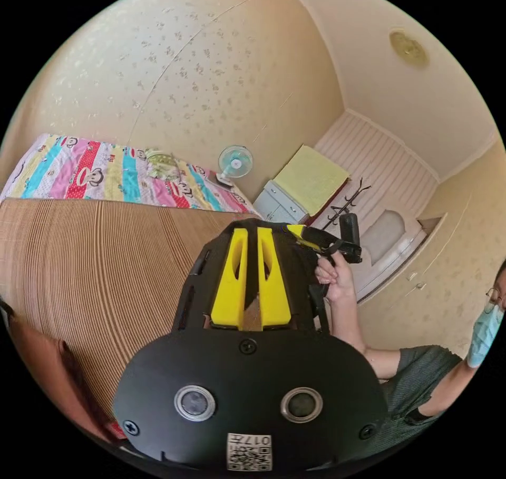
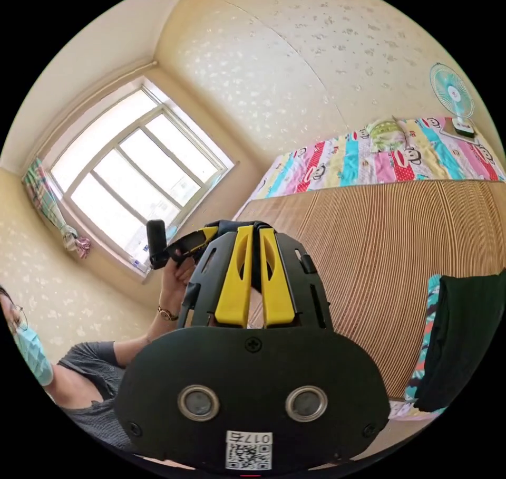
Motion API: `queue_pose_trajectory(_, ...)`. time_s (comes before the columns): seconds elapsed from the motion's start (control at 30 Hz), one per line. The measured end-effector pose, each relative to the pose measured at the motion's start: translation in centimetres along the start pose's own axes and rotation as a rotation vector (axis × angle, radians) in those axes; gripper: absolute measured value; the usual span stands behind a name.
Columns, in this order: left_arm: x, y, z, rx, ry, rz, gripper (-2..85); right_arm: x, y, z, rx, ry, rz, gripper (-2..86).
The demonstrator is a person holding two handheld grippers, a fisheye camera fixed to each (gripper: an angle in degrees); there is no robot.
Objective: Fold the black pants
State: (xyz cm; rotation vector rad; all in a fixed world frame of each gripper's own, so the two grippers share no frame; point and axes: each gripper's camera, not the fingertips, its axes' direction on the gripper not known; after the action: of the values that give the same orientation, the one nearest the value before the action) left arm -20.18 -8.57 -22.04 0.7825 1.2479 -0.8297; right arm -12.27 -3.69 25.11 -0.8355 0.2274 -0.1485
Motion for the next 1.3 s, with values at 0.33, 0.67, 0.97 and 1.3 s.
queue_pose_trajectory(0.33, -11.0, 25.2, 3.0, -0.312, 0.122, -0.383, 4.8, 15.8, 31.1, 13.8, -0.311, -0.274, 0.447, 1.3)
queue_pose_trajectory(0.67, -17.1, 17.1, -1.6, -0.140, 0.045, -0.317, 23.0, 21.5, 38.0, 17.2, -0.401, -0.319, 0.605, 5.4)
queue_pose_trajectory(0.97, -19.9, 13.6, 3.3, -0.396, -0.127, -0.454, 21.1, 22.9, 35.7, 20.9, -0.348, -0.385, 0.672, 18.9)
queue_pose_trajectory(1.3, -15.9, 18.3, 3.1, -0.503, 0.184, -0.427, 6.1, 25.8, 40.8, 25.3, -0.303, -0.698, 0.696, 26.3)
